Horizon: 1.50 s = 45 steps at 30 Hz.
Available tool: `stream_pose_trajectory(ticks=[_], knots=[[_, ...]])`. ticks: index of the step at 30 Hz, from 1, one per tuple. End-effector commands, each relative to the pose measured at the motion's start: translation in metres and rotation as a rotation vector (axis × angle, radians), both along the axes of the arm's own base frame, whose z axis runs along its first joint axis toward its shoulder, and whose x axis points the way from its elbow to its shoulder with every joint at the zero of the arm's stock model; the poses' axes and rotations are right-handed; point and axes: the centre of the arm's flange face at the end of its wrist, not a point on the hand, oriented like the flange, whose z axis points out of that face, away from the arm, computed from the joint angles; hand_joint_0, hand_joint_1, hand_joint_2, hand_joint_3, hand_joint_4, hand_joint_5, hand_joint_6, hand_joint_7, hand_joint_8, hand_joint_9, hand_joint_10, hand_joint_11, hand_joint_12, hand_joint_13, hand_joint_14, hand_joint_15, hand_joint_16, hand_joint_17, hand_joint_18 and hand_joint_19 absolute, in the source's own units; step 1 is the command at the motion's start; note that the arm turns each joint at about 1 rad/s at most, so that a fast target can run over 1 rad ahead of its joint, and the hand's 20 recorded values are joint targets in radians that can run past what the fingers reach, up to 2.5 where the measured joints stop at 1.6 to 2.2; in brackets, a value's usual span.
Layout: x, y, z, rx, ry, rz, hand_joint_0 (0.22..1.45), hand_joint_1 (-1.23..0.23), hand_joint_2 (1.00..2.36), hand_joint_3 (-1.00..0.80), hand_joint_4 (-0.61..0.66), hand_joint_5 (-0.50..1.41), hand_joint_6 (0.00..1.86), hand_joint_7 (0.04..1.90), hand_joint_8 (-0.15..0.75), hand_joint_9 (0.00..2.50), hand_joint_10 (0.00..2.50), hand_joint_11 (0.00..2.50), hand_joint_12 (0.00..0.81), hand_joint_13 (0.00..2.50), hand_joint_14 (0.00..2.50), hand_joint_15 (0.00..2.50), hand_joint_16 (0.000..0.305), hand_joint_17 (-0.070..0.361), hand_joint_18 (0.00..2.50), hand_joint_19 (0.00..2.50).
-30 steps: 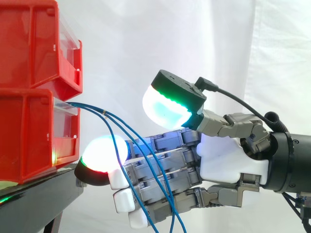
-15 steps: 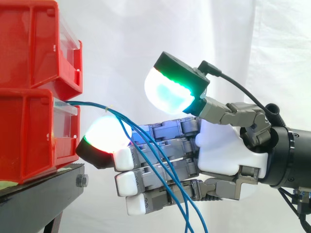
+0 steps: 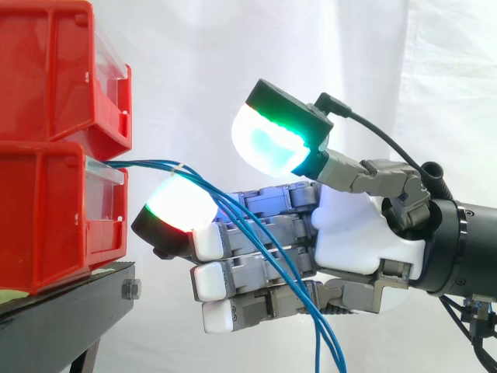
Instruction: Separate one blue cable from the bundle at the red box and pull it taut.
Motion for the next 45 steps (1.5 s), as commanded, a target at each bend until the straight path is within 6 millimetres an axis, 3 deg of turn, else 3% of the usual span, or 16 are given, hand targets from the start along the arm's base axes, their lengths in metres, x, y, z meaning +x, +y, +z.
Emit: stream_pose_trajectory(ticks=[1, 6, 7, 9, 28, 36, 45], knots=[[0.000, 0.000, 0.000, 0.000, -0.003, 0.001, 0.65, -0.69, 1.01, -0.40, 0.32, -0.12, 0.50, 1.19, 0.396, 0.83, 0.01, 0.54, 0.411, 0.91, 0.02, 0.42, 0.042, 0.095, 0.70, 0.40], [0.001, -0.001, -0.007, -0.001, 0.005, 0.000, 0.64, -0.70, 1.01, -0.42, 0.32, -0.12, 0.50, 1.19, 0.398, 0.83, 0.01, 0.54, 0.410, 0.92, 0.02, 0.44, 0.043, 0.096, 0.70, 0.40], [0.002, -0.003, -0.024, 0.011, 0.018, 0.001, 0.64, -0.70, 1.01, -0.42, 0.33, -0.12, 0.50, 1.19, 0.398, 0.83, 0.01, 0.54, 0.410, 0.92, 0.02, 0.43, 0.043, 0.096, 0.70, 0.40], [0.004, -0.004, -0.029, 0.023, 0.015, 0.004, 0.64, -0.70, 1.01, -0.42, 0.32, -0.12, 0.50, 1.19, 0.397, 0.83, 0.01, 0.54, 0.411, 0.93, 0.02, 0.44, 0.043, 0.096, 0.70, 0.41], [0.014, 0.006, -0.015, 0.014, -0.024, 0.029, 0.64, -0.69, 1.01, -0.40, 0.32, -0.11, 0.50, 1.21, 0.396, 0.85, 0.01, 0.56, 0.419, 0.95, 0.02, 0.46, 0.043, 0.098, 0.71, 0.41], [0.015, 0.009, -0.011, 0.014, -0.028, 0.036, 0.67, -0.71, 1.02, -0.27, 0.28, -0.11, 0.50, 1.32, 0.392, 0.85, 0.01, 0.56, 0.419, 0.96, 0.02, 0.47, 0.044, 0.098, 0.71, 0.41], [0.016, 0.011, -0.012, 0.015, -0.030, 0.035, 0.65, -0.74, 1.01, -0.32, 0.25, -0.14, 0.61, 1.20, 0.389, 0.83, 0.02, 0.60, 0.422, 0.96, 0.02, 0.48, 0.044, 0.099, 0.71, 0.43]])
